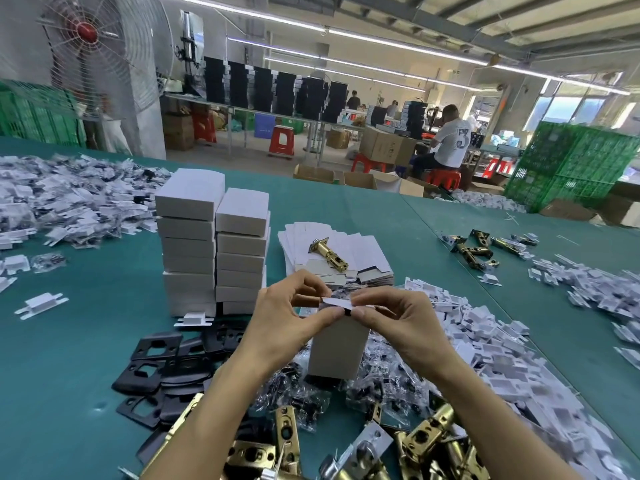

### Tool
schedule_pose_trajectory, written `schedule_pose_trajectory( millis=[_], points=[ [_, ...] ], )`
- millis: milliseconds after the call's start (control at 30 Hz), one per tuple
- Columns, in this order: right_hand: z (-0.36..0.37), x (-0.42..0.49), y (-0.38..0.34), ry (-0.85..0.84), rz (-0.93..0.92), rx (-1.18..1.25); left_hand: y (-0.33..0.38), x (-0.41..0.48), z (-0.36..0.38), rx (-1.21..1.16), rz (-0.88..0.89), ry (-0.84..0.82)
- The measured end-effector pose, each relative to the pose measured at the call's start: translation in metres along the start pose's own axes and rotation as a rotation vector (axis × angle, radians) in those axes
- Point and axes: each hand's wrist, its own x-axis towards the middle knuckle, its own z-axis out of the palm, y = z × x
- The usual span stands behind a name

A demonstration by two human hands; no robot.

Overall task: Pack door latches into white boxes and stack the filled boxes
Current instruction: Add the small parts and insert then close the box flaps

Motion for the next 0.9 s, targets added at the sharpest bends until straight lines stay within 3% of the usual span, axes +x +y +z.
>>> schedule_pose_trajectory(
  millis=[133,467,633,900],
  points=[
    [-0.001,-0.001,0.001,-0.016,-0.030,-0.113,0.005,-0.001,0.000,0.041,0.010,-0.025],
    [0.002,-0.004,0.009,0.070,-0.052,-0.023,0.006,0.000,0.004,0.051,0.019,0.003],
    [-0.001,-0.005,0.013,0.038,-0.061,-0.059,0.004,0.000,0.002,0.065,-0.017,-0.032],
    [-0.002,-0.010,0.018,-0.034,-0.091,-0.194,-0.004,-0.001,0.001,0.128,0.070,-0.069]
  ],
)
